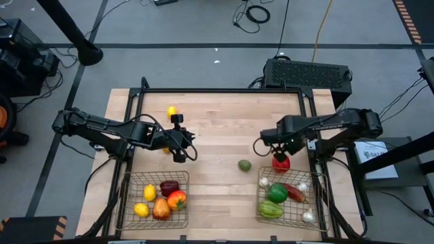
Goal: Sort produce into baskets
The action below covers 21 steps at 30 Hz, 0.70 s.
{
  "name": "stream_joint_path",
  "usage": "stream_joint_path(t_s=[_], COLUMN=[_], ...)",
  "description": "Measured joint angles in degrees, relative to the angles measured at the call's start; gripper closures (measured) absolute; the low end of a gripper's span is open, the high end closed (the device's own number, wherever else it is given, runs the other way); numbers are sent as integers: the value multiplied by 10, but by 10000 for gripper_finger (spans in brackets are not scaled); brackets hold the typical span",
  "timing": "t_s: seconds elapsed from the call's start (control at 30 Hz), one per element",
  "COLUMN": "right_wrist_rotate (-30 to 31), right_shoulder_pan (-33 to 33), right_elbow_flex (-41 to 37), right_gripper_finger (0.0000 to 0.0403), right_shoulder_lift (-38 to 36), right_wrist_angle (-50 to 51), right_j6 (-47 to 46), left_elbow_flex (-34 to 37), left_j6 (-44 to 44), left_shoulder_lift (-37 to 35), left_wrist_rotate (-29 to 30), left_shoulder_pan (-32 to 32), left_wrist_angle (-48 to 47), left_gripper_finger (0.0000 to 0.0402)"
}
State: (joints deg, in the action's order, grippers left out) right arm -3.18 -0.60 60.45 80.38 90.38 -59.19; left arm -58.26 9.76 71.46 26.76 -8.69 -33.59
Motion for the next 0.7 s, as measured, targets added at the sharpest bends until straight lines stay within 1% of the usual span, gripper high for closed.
stream_joint_path(t_s=[0.17,0.27,0.33,0.43,0.7], right_wrist_rotate=[-39,-58,-60,-59,-48], right_shoulder_pan=[44,58,61,60,43], right_elbow_flex=[-40,-52,-55,-61,-62], right_gripper_finger=[396,396,397,397,397], right_shoulder_lift=[0,3,2,3,25], right_wrist_angle=[-29,-49,-57,-98,-161], right_j6=[-25,-37,-41,-42,-14], left_elbow_flex=[0,0,0,0,0], left_j6=[0,-2,-4,-4,-5], left_shoulder_lift=[0,0,0,0,0], left_wrist_rotate=[0,0,0,0,0], left_shoulder_pan=[0,0,0,0,0], left_wrist_angle=[-8,-18,-20,-21,-21], left_gripper_finger=[340,340,340,340,340])
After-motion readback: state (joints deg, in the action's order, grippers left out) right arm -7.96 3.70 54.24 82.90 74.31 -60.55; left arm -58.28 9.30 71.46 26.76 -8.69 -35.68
